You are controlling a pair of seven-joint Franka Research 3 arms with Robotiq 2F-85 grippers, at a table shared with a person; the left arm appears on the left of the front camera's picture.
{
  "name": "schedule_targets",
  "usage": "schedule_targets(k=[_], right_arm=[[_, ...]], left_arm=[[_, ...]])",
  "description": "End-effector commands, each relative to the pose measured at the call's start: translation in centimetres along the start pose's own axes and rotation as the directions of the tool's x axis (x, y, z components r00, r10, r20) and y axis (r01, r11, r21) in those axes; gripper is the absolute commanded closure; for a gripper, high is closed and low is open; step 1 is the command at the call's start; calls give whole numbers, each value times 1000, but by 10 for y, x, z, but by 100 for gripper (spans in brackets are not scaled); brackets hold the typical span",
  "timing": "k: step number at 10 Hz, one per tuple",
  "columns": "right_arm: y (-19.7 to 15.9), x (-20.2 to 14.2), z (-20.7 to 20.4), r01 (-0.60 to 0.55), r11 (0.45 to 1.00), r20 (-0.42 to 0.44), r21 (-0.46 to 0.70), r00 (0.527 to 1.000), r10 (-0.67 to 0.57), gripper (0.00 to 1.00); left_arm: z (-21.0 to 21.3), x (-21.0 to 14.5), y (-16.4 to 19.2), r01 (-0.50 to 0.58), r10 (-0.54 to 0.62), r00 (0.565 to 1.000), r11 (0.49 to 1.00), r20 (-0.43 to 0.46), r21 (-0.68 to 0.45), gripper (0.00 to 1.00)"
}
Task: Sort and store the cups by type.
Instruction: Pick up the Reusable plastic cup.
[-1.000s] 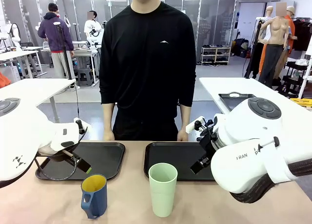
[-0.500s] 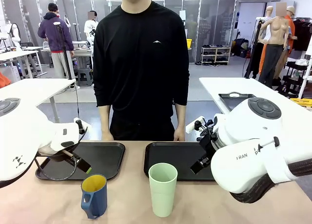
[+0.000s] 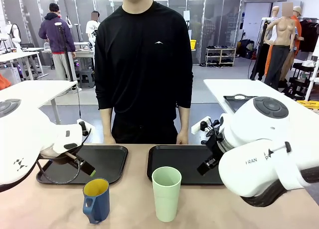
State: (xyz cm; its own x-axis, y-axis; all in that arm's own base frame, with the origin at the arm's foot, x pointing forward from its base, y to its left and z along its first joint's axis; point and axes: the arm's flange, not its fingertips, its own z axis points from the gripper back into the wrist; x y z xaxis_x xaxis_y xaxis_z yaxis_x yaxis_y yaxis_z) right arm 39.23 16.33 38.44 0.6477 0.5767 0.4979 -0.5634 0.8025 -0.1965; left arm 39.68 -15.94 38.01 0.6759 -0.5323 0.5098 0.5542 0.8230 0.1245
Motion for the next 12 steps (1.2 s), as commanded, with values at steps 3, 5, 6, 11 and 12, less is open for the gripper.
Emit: schedule_targets(k=[3,5,6,11,12], right_arm=[[25,55,100,-4,980,-26,-199,1000,-1,0],[36,68,143,18,971,2,-238,1000,-18,0],[43,71,162,17,961,27,-276,1000,-10,0],[56,70,175,30,952,22,-303,999,-25,0],[57,70,174,29,950,16,-311,1000,-25,0]], left_arm=[[87,34,-25,-10,6,998,998,61,61,0],[124,41,-43,-37,29,997,993,72,114,0],[139,40,-50,-40,29,995,991,92,127,0],[153,33,-57,-25,9,993,991,119,131,0],[152,34,-55,-24,9,994,992,113,125,0]])
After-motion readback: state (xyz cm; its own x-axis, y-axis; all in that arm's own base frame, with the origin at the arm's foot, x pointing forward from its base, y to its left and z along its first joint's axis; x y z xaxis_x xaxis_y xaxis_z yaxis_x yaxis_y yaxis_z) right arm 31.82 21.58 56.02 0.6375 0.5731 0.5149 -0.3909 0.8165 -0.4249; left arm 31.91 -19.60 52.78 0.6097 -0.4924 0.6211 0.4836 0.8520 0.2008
